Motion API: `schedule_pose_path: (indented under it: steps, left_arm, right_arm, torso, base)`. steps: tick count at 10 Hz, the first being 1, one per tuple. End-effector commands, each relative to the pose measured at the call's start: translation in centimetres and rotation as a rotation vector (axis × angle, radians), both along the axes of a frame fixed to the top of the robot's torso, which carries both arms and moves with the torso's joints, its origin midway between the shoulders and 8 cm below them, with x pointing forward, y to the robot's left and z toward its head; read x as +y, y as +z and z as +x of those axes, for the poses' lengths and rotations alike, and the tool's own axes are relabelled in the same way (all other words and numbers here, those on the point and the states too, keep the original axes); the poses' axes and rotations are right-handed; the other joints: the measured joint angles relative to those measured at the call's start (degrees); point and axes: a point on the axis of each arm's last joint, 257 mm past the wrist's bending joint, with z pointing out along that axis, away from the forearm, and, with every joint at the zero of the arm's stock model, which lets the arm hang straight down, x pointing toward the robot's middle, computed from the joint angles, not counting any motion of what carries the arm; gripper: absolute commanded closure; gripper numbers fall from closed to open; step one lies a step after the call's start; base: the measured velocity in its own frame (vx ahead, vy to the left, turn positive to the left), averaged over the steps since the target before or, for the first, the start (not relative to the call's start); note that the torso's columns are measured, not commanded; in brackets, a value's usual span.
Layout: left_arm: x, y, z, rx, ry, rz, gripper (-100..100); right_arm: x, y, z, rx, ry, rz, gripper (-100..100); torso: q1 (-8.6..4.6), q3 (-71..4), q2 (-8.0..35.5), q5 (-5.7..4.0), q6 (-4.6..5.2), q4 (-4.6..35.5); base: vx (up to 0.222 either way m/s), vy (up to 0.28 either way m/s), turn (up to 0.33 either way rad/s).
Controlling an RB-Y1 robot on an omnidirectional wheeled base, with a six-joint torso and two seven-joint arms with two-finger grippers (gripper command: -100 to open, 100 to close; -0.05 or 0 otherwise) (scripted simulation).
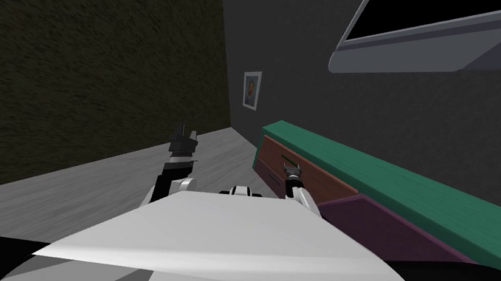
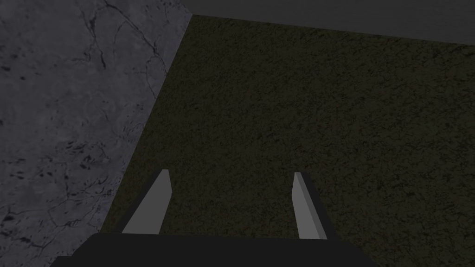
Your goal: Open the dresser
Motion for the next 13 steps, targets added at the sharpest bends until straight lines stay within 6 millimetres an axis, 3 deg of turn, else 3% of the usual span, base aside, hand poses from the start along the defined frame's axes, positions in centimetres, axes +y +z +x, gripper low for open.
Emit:
schedule_pose_path:
  steps: [1,4,5,7,8,13]
  left_arm:
    - [0.0,0.0,0.0,0.0,0.0,0.0,0]
    - [0.0,0.0,0.0,0.0,0.0,0.0,0]
    - [0.0,0.0,0.0,0.0,0.0,0.0,0]
    - [0.0,0.0,0.0,0.0,0.0,0.0,0]
    - [0.0,0.0,0.0,0.0,0.0,0.0,0]
    - [0.0,0.0,0.0,0.0,0.0,0.0,0]
  right_arm:
    - [-1.6,-0.9,-0.4,0.055,-0.03,-0.101,-100]
    - [-5.2,-2.4,-1.4,0.178,-0.085,-0.324,-100]
    - [-5.3,-2.3,-1.5,0.182,-0.092,-0.329,-100]
    - [-7.5,-2.8,-2.3,0.256,-0.128,-0.463,-100]
    - [-7.5,-2.7,-2.3,0.256,-0.127,-0.466,-100]
    - [-11.5,-2.3,-3.8,0.39,-0.194,-0.738,-100]
  torso:
    - [-0.01,0.02,0.01,-0.03,-0.01,0.01]
    - [0.17,-0.08,-0.15,0.03,-0.02,-0.04]
    - [0.25,-0.11,-0.19,0.06,-0.02,-0.05]
    - [-0.02,0.01,-0.01,-0.02,-0.01,0.0]
    - [0.01,0.0,-0.01,-0.01,-0.01,0.0]
    - [0.1,-0.06,-0.11,0.02,-0.01,-0.03]
  base:
    - [0.033,0.06,0.011]
    - [0.066,0.098,0.032]
    - [0.066,0.103,0.002]
    - [0.052,0.086,0.025]
    - [0.038,0.067,0.007]
    - [0.057,0.085,0.022]
